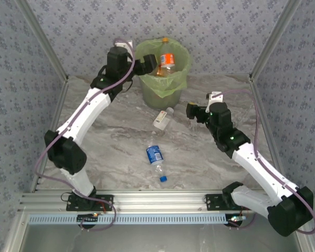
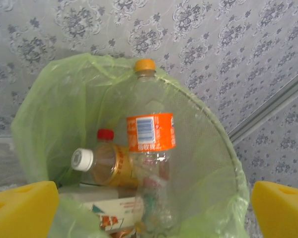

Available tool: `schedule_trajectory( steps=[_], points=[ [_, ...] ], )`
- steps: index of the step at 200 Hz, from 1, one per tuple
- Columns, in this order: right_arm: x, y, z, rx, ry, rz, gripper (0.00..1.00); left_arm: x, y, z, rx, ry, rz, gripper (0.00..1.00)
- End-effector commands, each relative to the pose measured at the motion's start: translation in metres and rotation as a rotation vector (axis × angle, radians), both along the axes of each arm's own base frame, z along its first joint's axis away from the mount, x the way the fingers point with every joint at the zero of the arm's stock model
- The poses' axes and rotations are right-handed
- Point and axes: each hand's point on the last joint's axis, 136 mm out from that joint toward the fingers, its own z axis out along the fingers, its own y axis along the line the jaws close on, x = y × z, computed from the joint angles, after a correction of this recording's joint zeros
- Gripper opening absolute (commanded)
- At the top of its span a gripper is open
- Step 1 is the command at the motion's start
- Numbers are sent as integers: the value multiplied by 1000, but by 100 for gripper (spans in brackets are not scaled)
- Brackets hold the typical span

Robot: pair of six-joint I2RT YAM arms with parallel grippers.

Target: Put the plastic bottles in the bin

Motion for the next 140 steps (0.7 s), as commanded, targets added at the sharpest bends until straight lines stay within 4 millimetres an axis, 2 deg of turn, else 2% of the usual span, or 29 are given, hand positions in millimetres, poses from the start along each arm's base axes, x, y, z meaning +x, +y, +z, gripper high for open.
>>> schedule_trajectory(
  steps=[1, 32, 56, 76, 99, 140],
  points=[
    [2, -3, -11, 45, 31, -54, 99, -17, 15, 28, -66, -106, 39, 99],
    [5, -11, -19, 68, 40, -119, 99, -43, 24, -21, -94, 20, 87, 99],
    [5, -12, -20, 71, 38, -126, 99, -68, 29, -61, -46, 132, 138, 99],
    [5, -15, -21, 59, 43, -138, 99, -92, 25, -101, -13, 286, 112, 99],
    [4, -10, -20, 59, 40, -101, 99, -123, 25, -142, 46, 464, 95, 99],
    [-1, -3, -27, 71, 69, -61, 99, -193, 4, -210, 122, 723, -11, 99]
  ],
)
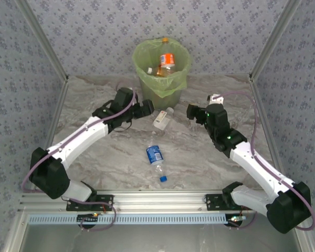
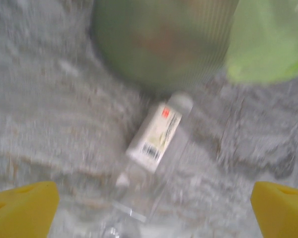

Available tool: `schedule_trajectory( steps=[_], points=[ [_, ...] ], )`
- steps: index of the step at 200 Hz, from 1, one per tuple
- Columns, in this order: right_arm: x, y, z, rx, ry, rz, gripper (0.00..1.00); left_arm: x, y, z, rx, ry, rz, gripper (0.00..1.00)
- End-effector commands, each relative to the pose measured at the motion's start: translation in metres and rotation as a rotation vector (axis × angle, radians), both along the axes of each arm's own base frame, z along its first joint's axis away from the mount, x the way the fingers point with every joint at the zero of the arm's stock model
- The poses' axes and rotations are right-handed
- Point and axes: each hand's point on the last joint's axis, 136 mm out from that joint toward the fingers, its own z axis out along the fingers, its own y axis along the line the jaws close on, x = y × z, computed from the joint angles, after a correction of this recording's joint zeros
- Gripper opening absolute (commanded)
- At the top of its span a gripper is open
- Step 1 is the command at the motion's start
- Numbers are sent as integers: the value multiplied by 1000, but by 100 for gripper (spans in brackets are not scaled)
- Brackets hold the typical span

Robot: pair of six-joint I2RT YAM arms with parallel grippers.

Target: Put the plastic bottles in the bin

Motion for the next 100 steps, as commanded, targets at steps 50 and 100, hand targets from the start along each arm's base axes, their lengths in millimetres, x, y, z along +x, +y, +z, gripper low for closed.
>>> schedule_trajectory(
  steps=[50, 100],
  points=[
    [-9, 0, -9, 52, -5, 3, 99, -108, -31, -97, 49, 396, -199, 99],
    [-15, -6, -8, 52, -18, -8, 99, -116, -46, -130, 137, 460, -230, 99]
  ],
)
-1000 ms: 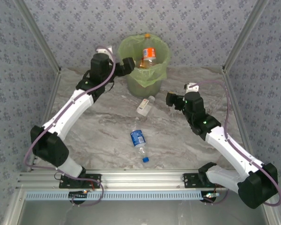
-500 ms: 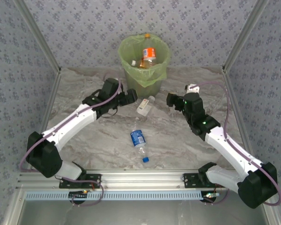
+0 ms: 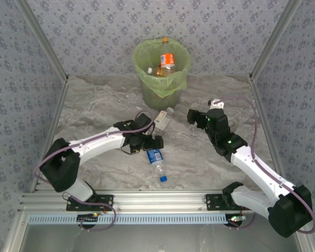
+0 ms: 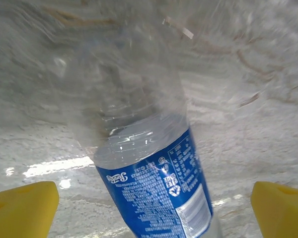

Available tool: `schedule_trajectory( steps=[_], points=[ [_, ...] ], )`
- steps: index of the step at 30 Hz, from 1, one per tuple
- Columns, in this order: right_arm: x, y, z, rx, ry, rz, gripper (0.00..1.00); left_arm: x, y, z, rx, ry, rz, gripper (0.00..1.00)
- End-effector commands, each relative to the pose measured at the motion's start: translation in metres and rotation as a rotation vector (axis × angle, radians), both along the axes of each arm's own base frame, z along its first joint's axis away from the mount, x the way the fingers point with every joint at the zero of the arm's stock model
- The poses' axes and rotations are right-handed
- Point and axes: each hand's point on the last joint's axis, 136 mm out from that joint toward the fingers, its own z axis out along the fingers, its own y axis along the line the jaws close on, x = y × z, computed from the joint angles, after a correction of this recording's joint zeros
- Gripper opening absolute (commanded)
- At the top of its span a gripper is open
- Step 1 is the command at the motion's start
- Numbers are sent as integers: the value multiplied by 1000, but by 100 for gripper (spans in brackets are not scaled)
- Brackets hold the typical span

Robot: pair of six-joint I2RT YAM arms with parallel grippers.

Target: Put the plastic bottles in the bin

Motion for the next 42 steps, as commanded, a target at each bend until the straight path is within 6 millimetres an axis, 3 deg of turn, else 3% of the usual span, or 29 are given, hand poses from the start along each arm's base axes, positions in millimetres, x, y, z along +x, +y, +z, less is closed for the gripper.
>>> schedule_trajectory(
  steps=[1, 13, 20, 32, 42],
  points=[
    [-4, -2, 8, 29, -33, -9, 99, -4, -8, -6, 11, 33, 1, 99],
    [-6, -4, 8, 23, -46, -9, 99, 2, -20, -41, 64, 103, -14, 97],
    [-7, -4, 9, 8, -46, -1, 99, 6, 1, -63, 179, 90, 39, 88],
    [-4, -3, 10, 4, -51, -2, 99, 13, 9, -51, 187, 16, 60, 65],
    [-2, 0, 13, 14, -49, 3, 99, 17, 9, -42, 143, -41, 55, 52]
  ],
)
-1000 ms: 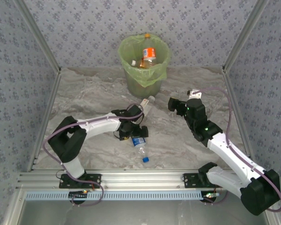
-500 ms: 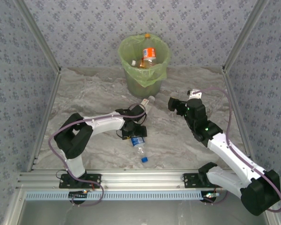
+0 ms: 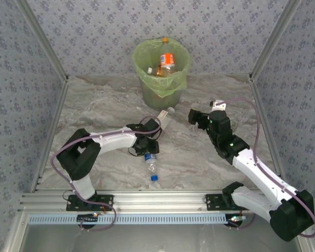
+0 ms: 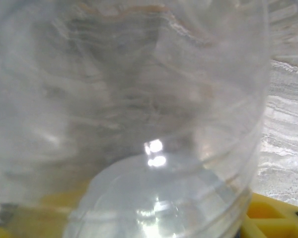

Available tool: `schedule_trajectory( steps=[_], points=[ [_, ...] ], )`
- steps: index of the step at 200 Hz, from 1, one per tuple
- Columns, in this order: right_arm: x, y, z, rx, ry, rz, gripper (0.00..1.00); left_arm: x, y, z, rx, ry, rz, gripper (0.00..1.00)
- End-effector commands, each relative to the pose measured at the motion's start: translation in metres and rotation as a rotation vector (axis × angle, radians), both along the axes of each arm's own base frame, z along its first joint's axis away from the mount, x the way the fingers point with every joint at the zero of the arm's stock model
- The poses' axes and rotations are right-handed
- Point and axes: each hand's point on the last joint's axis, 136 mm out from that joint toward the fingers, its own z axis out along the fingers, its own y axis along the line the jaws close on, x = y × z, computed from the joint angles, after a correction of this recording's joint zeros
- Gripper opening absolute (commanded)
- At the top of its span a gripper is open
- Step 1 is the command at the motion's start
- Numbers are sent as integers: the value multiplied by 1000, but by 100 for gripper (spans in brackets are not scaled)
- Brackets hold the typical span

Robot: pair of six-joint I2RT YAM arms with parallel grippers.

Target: Put the plastic bottles in the bin

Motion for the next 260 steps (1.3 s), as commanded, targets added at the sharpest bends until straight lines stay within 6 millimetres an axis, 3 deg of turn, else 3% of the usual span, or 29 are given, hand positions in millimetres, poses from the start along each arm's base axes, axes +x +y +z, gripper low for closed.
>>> schedule_trajectory(
  steps=[1, 66, 148, 190, 260],
  points=[
    [3, 3, 9, 8, -21, 7, 99, 5, 2, 9, -8, -52, -8, 51],
    [5, 13, 14, 22, -36, 54, 99, 9, 6, 19, -18, -98, -2, 46],
    [3, 53, 21, 7, -102, 269, 99, 26, 32, 45, -57, -237, 95, 45],
    [0, 74, 22, -33, -126, 360, 99, 42, 52, 68, -55, -329, 131, 45],
    [2, 79, 25, -63, -112, 353, 99, 69, 84, 115, -47, -494, 186, 45]
  ],
)
